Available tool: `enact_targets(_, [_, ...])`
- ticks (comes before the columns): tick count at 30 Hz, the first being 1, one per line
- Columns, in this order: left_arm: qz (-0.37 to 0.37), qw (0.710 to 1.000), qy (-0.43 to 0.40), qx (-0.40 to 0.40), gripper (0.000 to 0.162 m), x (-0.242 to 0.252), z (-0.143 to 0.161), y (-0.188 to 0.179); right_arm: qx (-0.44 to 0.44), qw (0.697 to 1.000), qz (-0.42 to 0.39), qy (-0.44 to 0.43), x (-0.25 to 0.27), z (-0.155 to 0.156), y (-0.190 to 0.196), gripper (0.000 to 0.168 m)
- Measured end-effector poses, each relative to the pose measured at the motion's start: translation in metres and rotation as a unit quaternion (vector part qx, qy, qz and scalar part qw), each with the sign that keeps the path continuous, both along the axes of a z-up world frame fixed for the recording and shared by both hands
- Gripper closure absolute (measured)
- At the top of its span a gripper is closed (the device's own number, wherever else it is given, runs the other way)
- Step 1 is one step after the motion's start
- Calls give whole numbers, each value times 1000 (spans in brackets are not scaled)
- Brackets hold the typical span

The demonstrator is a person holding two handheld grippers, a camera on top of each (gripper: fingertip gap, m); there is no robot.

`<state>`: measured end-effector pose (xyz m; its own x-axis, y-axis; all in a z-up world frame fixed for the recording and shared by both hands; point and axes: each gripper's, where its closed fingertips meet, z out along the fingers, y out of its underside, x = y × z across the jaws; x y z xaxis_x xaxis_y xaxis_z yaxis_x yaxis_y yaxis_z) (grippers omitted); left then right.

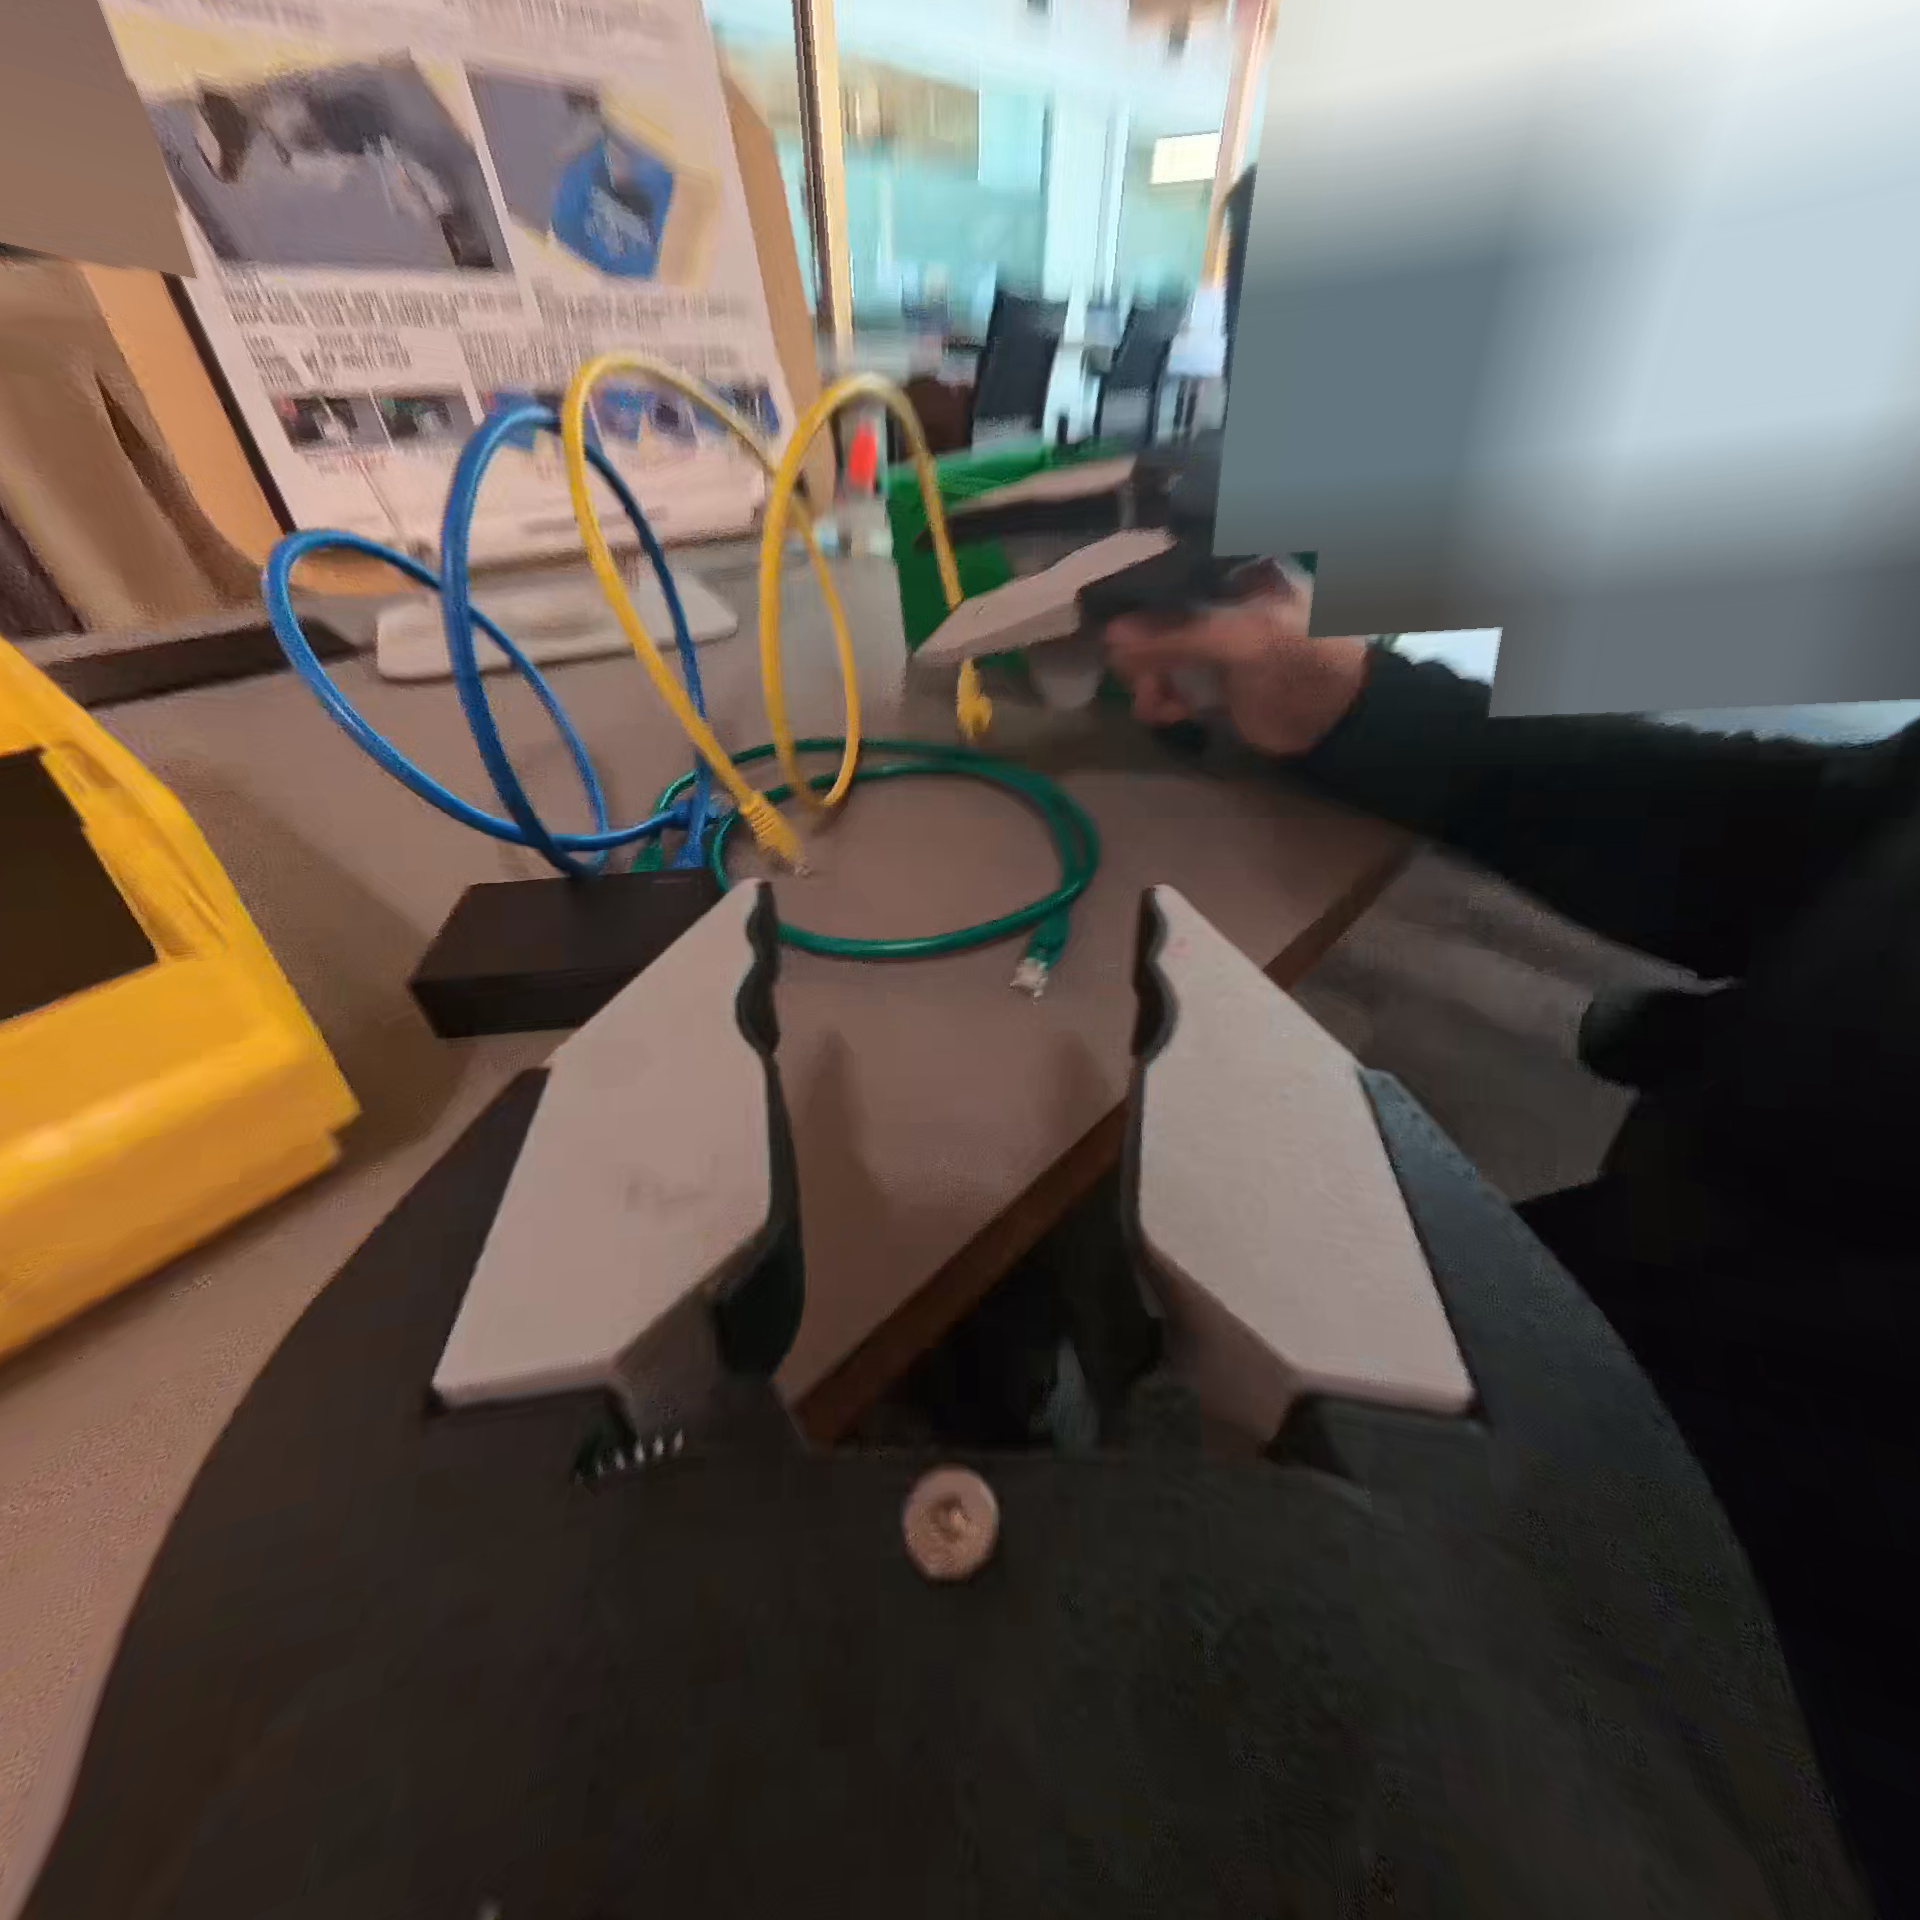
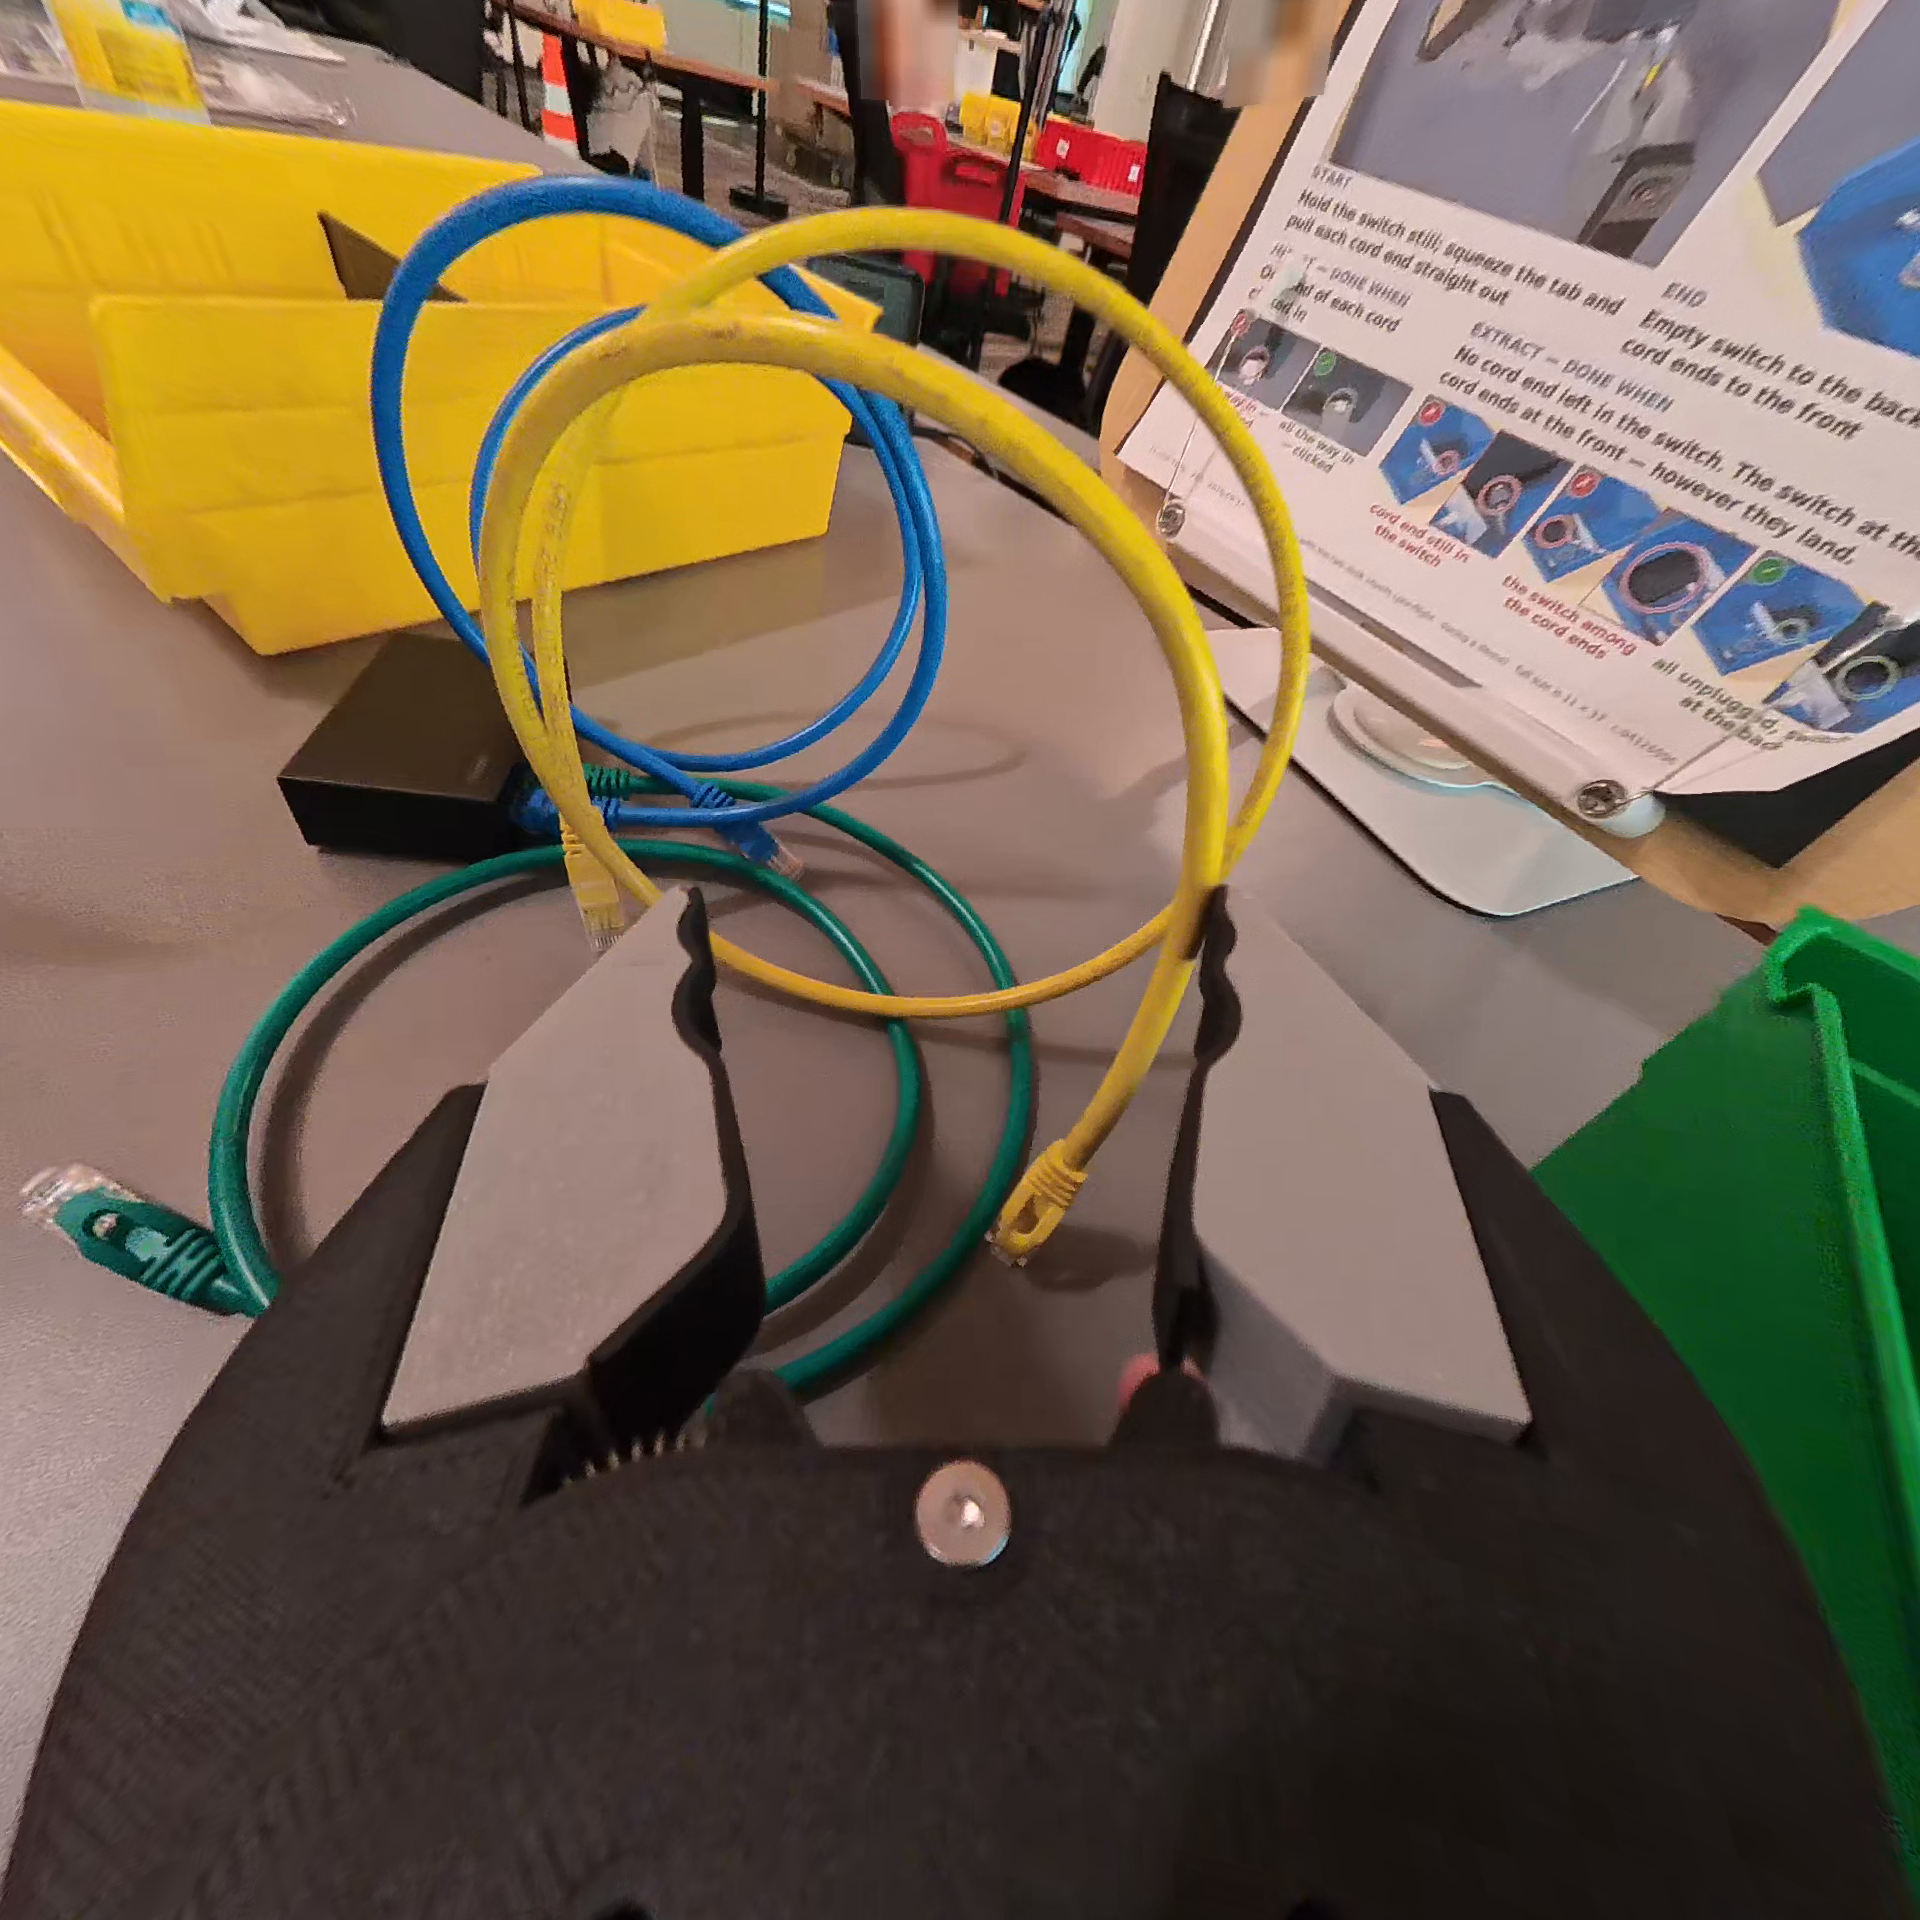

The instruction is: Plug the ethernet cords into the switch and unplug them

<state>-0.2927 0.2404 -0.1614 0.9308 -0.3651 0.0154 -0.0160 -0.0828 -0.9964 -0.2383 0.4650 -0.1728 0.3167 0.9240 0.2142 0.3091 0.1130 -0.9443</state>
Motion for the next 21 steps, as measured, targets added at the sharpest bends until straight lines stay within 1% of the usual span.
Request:
enact_targets(1, [16,999,-23,38,105,0,-4,-6,-1,1000,0,-4,-2,-2,0,77])
enact_targets(2, [44,996,-42,71,109,-4,-9,-9,-2,1000,-1,-8,-3,-5,0,76])
enact_targets(3, [59,993,-39,91,107,-6,-16,-11,-4,1000,-2,-13,-4,-8,1,75])
enact_targets(4, [54,995,-9,84,106,-4,-26,-11,-6,1000,-3,-17,-5,-10,2,74])
enact_targets(5, [42,996,40,70,104,-2,-36,-10,-7,1000,-3,-18,-6,-11,2,72])
enact_targets(6, [44,993,88,60,99,-4,-44,-8,-6,1000,-4,-18,-6,-11,3,72])
enact_targets(7, [57,990,112,62,96,-10,-48,-6,-4,1000,-6,-17,-6,-11,4,73])
enact_targets(8, [72,989,105,75,102,-13,-46,-6,0,1000,-10,-16,-5,-11,6,72])
enact_targets(9, [60,990,87,90,110,-10,-44,-8,5,1000,-16,-12,-3,-9,9,72])
enact_targets(10, [40,992,69,100,110,-4,-44,-11,11,1000,-25,-3,-1,-5,14,70])
enact_targets(11, [28,993,43,107,113,-1,-41,-13,15,999,-38,20,1,4,19,66])
enact_targets(12, [16,993,21,112,117,1,-38,-12,17,997,-52,54,4,16,23,66])
enact_targets(13, [-1,995,26,101,116,5,-41,-10,20,994,-60,86,7,27,26,70])
enact_targets(14, [-8,996,35,87,109,7,-46,-8,27,992,-59,104,9,32,26,77])
enact_targets(15, [-13,996,38,78,101,8,-48,-7,38,992,-63,100,11,29,29,87])
enact_targets(17, [-27,996,30,74,104,11,-50,-13,53,991,-85,86,15,25,37,89])
enact_targets(18, [-24,997,24,66,107,9,-53,-15,58,990,-88,90,15,26,39,89])
enact_targets(19, [-19,998,22,55,105,7,-57,-17,58,991,-83,86,13,24,39,88])
enact_targets(21, [-5,999,18,31,102,0,-68,-21,52,994,-75,63,9,18,38,79])
